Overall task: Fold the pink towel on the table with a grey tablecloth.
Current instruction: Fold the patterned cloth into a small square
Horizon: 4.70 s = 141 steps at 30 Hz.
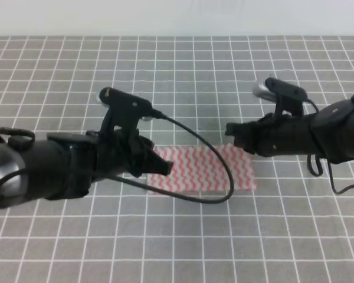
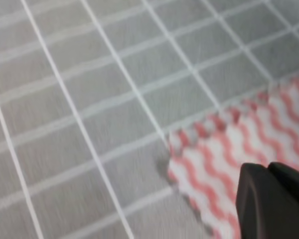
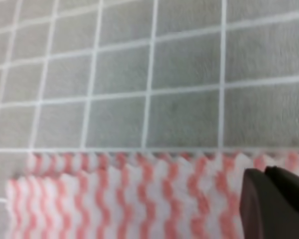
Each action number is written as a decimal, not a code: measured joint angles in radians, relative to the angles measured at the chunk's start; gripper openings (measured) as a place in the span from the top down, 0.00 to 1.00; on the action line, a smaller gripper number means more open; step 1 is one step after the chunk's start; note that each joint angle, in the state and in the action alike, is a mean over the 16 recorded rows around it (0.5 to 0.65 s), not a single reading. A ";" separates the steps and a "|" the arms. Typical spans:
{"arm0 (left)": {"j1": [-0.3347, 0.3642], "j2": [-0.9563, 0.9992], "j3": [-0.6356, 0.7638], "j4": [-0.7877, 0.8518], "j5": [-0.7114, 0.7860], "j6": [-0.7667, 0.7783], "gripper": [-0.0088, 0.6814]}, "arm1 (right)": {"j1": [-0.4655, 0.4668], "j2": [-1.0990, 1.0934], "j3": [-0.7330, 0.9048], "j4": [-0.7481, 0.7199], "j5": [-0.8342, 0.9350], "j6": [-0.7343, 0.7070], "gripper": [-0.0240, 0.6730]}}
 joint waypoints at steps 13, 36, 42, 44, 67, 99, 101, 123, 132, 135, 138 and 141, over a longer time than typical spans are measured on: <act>0.144 -0.065 0.056 0.019 0.317 -0.155 0.99 | -0.003 -0.003 -0.001 -0.101 0.050 0.031 0.99; 0.307 0.238 -0.168 0.435 0.737 -0.644 0.99 | -0.011 -0.142 0.000 -0.596 0.223 0.476 0.99; 0.283 0.259 -0.201 0.532 0.699 -0.725 0.99 | -0.011 -0.133 0.000 -0.596 0.232 0.477 0.99; 0.275 0.263 -0.210 0.564 0.684 -0.752 0.99 | -0.011 -0.132 0.000 -0.597 0.231 0.477 0.99; 0.253 0.281 -0.230 0.731 0.590 -0.873 0.99 | -0.070 -0.066 0.000 -0.570 0.214 0.526 0.77; 0.248 0.305 -0.247 0.739 0.598 -0.879 0.99 | -0.070 -0.007 -0.023 -0.525 0.167 0.523 0.59; 0.248 0.305 -0.247 0.739 0.597 -0.879 0.99 | -0.070 0.003 -0.031 -0.520 0.175 0.523 0.60; 0.250 0.307 -0.249 0.738 0.592 -0.878 0.99 | -0.070 0.033 -0.060 -0.439 0.222 0.451 0.64; 0.250 0.307 -0.249 0.738 0.591 -0.878 0.99 | -0.070 0.045 -0.061 -0.410 0.233 0.416 0.64; 0.250 0.307 -0.249 0.738 0.591 -0.878 0.99 | -0.070 0.051 -0.062 -0.409 0.236 0.416 0.64; 0.250 0.307 -0.249 0.738 0.591 -0.878 0.99 | -0.070 0.056 -0.063 -0.409 0.241 0.416 0.67; 0.250 0.307 -0.249 0.738 0.591 -0.878 0.99 | -0.070 0.060 -0.064 -0.410 0.244 0.418 0.71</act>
